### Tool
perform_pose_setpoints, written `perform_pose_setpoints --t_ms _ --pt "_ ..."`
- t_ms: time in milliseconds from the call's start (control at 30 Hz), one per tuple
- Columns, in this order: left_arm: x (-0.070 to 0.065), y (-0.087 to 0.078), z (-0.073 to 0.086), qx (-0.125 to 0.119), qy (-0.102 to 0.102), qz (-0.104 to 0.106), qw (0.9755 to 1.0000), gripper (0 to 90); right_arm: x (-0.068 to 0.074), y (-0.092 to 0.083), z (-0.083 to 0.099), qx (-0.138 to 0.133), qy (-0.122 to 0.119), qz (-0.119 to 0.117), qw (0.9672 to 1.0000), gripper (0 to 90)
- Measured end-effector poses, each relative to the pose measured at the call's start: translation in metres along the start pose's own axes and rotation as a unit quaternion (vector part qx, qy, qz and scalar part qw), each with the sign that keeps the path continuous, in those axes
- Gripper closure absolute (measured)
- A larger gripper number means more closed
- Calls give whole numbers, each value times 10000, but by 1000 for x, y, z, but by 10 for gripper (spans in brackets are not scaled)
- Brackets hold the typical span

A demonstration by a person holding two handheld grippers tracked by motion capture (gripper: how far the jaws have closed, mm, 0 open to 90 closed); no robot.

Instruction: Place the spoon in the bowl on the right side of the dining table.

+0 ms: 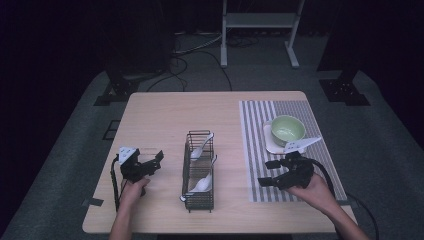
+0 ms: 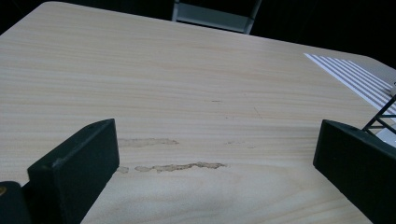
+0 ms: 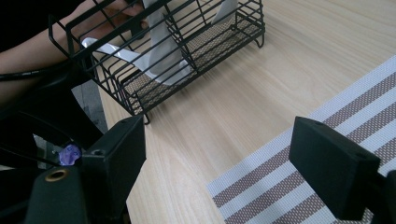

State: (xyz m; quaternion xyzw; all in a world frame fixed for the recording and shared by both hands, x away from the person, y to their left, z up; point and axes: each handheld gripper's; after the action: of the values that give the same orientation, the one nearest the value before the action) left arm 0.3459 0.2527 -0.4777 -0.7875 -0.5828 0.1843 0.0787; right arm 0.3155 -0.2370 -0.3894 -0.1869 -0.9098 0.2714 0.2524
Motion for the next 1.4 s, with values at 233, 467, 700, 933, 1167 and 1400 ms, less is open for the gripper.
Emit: perform_pose_setpoints --t_ms 233,467,700,933,1167,1400 --pt "0 0 0 -12 -7 1 10000 0 2 2 -8 38 7 -20 10000 178" --pt "0 0 0 -17 -3 -1 10000 0 6 5 -14 69 -31 -34 10000 178" --pt "0 0 0 -12 -6 3 10000 0 11 13 -23 192 -143 -60 9997 169" --pt "0 0 0 -8 0 7 10000 0 13 15 -29 246 -159 -40 9996 166" --pt "0 0 0 -9 9 2 10000 0 17 14 -37 306 -228 -57 9993 165" --pt "1 0 0 6 0 19 10000 0 22 21 -48 437 -284 -109 9986 166"
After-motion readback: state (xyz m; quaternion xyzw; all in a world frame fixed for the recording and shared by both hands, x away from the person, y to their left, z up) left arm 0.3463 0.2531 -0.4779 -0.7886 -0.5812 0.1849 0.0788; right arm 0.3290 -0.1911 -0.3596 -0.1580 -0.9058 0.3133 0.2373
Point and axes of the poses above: each handheld gripper's, and its own axes: y roughly forward along the jaws, z roughly out of its underside, x roughly to its left, and after that the axes turned 1 degree about y, right-handed
